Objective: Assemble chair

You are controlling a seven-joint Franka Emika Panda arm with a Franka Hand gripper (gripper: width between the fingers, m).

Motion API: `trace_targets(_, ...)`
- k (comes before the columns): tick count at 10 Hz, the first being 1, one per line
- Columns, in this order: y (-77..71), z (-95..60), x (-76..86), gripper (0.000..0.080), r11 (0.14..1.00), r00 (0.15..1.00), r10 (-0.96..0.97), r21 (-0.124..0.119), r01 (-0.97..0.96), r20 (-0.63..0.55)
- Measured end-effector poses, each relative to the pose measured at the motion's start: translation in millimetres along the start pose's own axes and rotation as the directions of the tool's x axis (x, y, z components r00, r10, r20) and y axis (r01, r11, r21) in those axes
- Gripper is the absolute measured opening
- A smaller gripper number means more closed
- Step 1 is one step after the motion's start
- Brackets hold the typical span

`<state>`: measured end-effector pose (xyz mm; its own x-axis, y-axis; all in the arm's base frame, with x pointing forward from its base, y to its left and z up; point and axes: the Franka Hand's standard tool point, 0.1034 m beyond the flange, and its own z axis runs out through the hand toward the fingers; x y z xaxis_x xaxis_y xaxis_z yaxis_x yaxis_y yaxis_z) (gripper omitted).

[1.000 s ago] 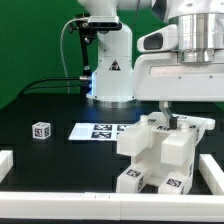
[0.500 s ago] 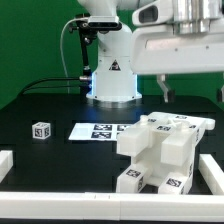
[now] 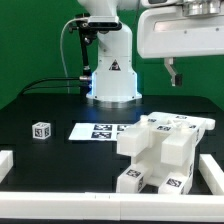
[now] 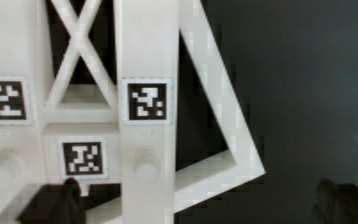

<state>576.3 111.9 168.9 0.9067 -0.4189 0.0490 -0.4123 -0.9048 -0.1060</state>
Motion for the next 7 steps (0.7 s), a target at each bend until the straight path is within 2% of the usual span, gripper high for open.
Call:
trace_targets(1,-0.2,0.1,-0.8,0.0649,1.000,1.000,0.000,-0.001,0.000,0.002)
trace_targets(2,-1.1,-0.3,-11.8,0.0649,1.000,1.000,0.001,-0.012,-0.001,0.029)
trace_targets(4,20.0,-13.2,-57.9,0.0649,0.999,0.996,0.045,0.000,-0.046,0.072)
trace_targets(5,24.2,-14.9,-72.4,0.0649,0.998,0.996,0.059,-0.005,-0.059,0.070)
trace_targets(7,24.4,-12.8,-70.8,0.0649,0.998,0.996,0.056,-0.007,-0.056,0.071)
